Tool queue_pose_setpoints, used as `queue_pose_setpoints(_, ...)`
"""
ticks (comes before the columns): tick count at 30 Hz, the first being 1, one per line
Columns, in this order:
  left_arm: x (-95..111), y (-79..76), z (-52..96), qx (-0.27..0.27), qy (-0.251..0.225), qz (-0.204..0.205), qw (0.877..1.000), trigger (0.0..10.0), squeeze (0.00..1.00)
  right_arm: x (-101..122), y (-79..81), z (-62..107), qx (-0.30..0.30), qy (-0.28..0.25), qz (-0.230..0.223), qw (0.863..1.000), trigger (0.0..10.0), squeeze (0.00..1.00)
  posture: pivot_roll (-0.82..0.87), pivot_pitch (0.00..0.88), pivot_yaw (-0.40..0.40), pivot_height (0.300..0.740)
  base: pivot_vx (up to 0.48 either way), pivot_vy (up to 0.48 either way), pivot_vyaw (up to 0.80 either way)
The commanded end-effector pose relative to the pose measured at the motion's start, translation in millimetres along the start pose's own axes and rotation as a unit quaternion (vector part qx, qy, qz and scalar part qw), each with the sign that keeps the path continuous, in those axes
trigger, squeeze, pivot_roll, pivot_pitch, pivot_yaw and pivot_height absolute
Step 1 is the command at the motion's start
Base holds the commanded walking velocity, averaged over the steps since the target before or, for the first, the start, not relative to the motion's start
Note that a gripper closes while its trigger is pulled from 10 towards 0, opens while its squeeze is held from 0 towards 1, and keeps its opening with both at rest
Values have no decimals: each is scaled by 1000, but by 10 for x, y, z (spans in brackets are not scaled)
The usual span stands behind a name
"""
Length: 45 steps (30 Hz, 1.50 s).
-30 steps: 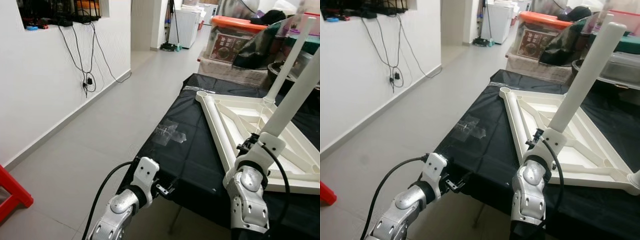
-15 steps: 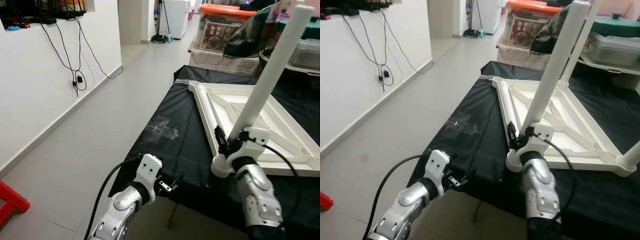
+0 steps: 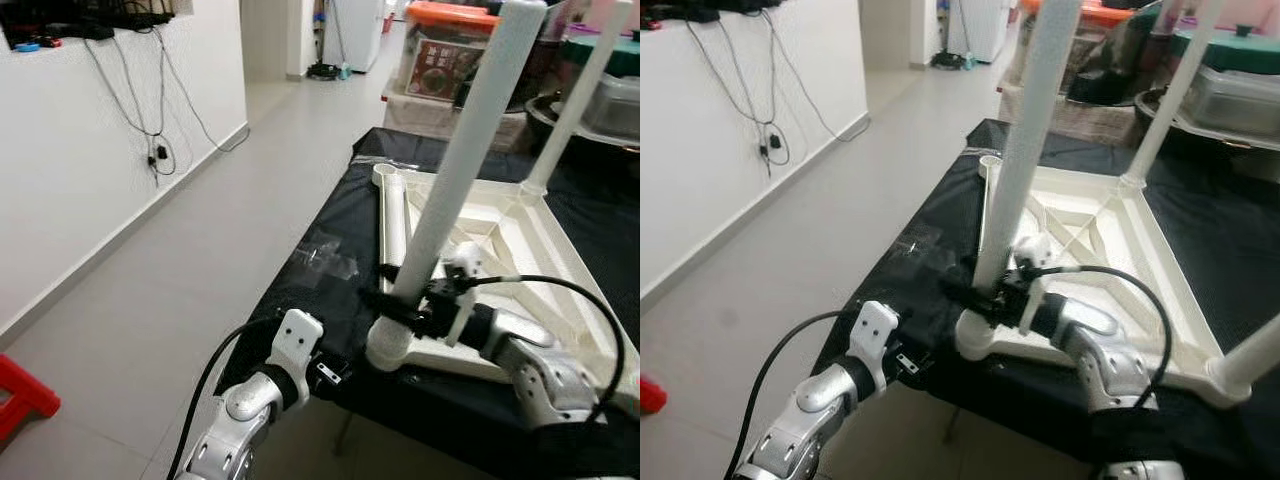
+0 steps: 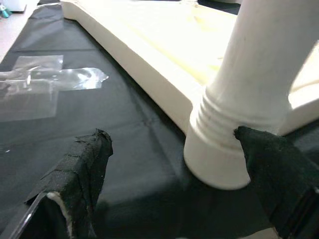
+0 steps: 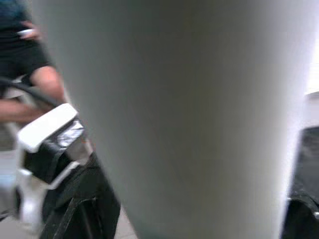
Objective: Building children table
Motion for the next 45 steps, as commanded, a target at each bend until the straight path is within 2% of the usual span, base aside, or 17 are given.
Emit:
queue_pose_setpoints(1,-2,-24,-21,-4,0,-6,1000,10000,0,-23,88,-98,36,1,-10,999,4980,0,158,0,-104,740,0,0,0)
queue_pose_setpoints(2,-2,-26,-22,-4,0,-6,1000,10000,0,-11,84,-143,33,-3,-10,999,0,0,158,0,-104,740,0,0,0)
queue_pose_setpoints(12,0,-34,-26,-5,-2,-5,1000,10000,0,-64,-714,49,-335,-14,13,942,0,0,150,0,-101,740,0,0,0)
queue_pose_setpoints(13,1,-36,-28,-7,-2,-6,1000,10000,0,-120,-957,483,-533,-19,-7,846,0,0,138,0,-90,740,0,0,0)
queue_pose_setpoints(14,0,-37,-28,-8,-2,-7,1000,10000,0,-156,-993,675,-603,-21,-19,797,0,0,136,0,-89,740,0,0,0)
queue_pose_setpoints(16,0,-37,-28,-8,-2,-7,1000,10000,0,-156,-993,675,-603,-21,-19,797,0,0,136,0,-89,740,0,0,0)
queue_pose_setpoints(18,-2,-43,-33,-11,-2,-8,1000,10000,0,-230,-885,942,-699,-29,-31,714,0,0,136,0,-89,740,0,0,0)
queue_pose_setpoints(24,2,-46,-47,-13,-2,-9,1000,10000,0,-334,-667,849,-745,-52,-61,663,0,0,134,0,-87,740,0,0,0)
queue_pose_setpoints(25,2,-46,-47,-13,-2,-9,1000,10000,0,-334,-667,849,-745,-52,-61,663,0,0,134,0,-87,740,0,0,0)
queue_pose_setpoints(27,2,-44,-51,-12,-2,-9,1000,10000,0,-310,-647,574,-708,-69,-67,700,10000,39,137,0,-90,740,0,0,0)
queue_pose_setpoints(28,2,-44,-51,-12,-2,-9,1000,10000,0,-310,-647,574,-708,-69,-67,700,10000,39,137,0,-90,740,0,0,0)
queue_pose_setpoints(29,2,-43,-52,-12,-2,-10,1000,10000,0,-278,-637,441,-683,-78,-63,724,10000,1000,137,0,-90,740,0,0,0)
queue_pose_setpoints(32,1,-43,-56,-12,-3,-10,1000,10000,0,-178,-611,269,-642,-96,-38,760,10000,1000,135,0,-92,740,0,0,0)
queue_pose_setpoints(33,1,-45,-57,-12,-3,-10,1000,10000,0,-138,-606,220,-615,-106,-33,781,10000,0,135,0,-93,740,0,0,0)
queue_pose_setpoints(35,1,-45,-57,-12,-3,-10,1000,10000,0,-138,-606,220,-615,-106,-33,781,10000,0,135,0,-93,740,0,0,0)
queue_pose_setpoints(38,2,-47,-61,-13,-3,-10,1000,10000,0,-95,-594,128,-476,-113,-38,871,10000,0,135,0,-93,740,0,0,0)
queue_pose_setpoints(45,7,-48,-68,-14,-5,-11,1000,10000,0,-86,-355,50,-265,-62,-23,962,10000,0,133,0,-94,740,0,0,0)
Point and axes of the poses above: a point about 5 cm out from each wrist's last joint towards the gripper, its own z axis pointing back from the gripper into the wrist, its own x axis along the axis of the wrist's last joint, y = z × x, the point moved 4 cm from there along -z, pointing out of the wrist towards the gripper, and after that the axes turned 2 degrees about z, right-handed, at the moved point
